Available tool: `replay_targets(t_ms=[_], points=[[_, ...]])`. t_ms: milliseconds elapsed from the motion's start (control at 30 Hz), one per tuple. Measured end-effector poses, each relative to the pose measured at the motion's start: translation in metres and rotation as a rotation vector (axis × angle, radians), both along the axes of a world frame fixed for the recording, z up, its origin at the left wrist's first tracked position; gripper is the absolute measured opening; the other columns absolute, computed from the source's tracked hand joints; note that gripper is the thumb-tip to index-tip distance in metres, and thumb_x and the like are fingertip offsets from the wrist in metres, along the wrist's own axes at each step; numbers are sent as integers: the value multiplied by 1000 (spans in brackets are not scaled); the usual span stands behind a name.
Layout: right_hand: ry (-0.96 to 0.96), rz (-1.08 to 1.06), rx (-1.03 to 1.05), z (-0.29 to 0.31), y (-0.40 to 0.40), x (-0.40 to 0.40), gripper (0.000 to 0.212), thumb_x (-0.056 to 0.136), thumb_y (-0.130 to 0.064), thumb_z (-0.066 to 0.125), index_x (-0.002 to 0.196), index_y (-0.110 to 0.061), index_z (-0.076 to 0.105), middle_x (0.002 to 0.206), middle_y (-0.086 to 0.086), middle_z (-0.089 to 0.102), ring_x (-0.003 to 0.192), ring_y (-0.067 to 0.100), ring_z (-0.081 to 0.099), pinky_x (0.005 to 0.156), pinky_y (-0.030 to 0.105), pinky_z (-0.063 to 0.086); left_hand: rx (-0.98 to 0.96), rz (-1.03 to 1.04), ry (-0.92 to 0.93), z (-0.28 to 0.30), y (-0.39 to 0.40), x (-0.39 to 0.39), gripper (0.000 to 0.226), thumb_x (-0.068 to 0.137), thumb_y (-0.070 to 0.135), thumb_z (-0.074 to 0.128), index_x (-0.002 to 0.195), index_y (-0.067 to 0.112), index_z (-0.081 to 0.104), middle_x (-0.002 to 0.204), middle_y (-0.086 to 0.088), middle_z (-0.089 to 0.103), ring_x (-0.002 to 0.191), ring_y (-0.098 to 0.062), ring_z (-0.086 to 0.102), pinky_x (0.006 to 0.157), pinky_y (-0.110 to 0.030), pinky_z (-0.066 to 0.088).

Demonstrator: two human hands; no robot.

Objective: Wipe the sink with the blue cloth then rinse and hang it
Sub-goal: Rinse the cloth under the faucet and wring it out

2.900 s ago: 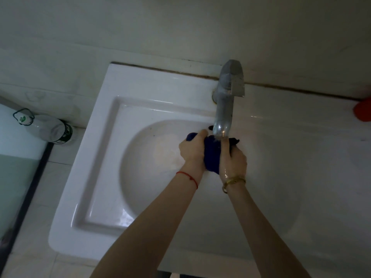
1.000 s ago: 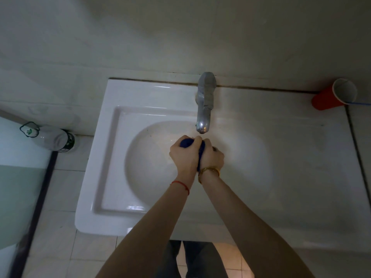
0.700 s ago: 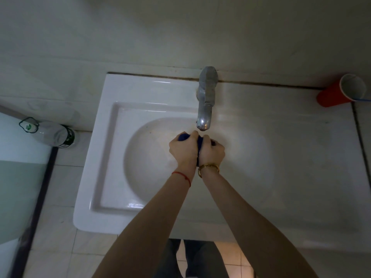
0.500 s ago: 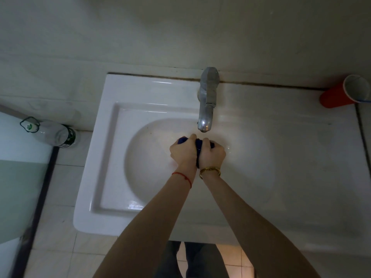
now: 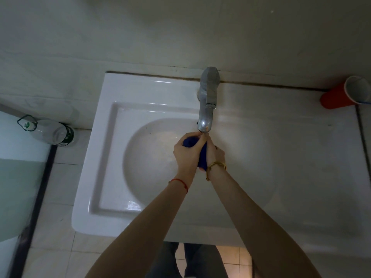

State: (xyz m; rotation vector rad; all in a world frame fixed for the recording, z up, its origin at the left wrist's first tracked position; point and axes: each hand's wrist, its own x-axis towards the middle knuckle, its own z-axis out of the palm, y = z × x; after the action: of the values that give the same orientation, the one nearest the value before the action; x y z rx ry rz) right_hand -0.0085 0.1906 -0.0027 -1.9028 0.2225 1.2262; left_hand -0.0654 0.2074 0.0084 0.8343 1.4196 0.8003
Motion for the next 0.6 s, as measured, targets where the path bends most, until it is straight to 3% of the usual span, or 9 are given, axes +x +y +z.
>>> replay_targets(t_ms=[100, 233, 400, 600], points=[[-204, 82, -55, 4, 4, -2, 36, 90, -47, 51, 77, -17, 66, 80, 6, 70, 73, 24, 66, 71, 38, 59, 36, 20, 48, 6, -5, 4, 17, 73, 18, 87, 79, 18, 70, 80, 1, 73, 80, -13, 70, 71, -23, 59], [-310, 27, 21, 8, 6, -5, 31, 88, -31, 52, 68, -11, 66, 66, 5, 66, 65, 23, 63, 61, 34, 54, 44, 30, 82, 6, 1, 9, 34, 73, 12, 83, 59, 17, 53, 58, 2, 56, 60, -14, 55, 59, -27, 53], [-436, -21, 105, 10, 1, -4, 37, 85, -16, 52, 49, -9, 47, 48, 5, 46, 49, 18, 43, 50, 28, 36, 16, 42, 81, 3, 4, 15, 43, 74, 2, 72, 49, 17, 40, 48, 4, 41, 55, -16, 42, 54, -31, 42], [-518, 60, 162, 8, 0, -9, 40, 84, -10, 52, 45, -12, 43, 45, 3, 41, 45, 15, 37, 47, 26, 32, -70, 146, 105, 4, 9, 15, 47, 74, 0, 63, 43, 18, 34, 43, 6, 31, 49, -13, 31, 52, -28, 32]])
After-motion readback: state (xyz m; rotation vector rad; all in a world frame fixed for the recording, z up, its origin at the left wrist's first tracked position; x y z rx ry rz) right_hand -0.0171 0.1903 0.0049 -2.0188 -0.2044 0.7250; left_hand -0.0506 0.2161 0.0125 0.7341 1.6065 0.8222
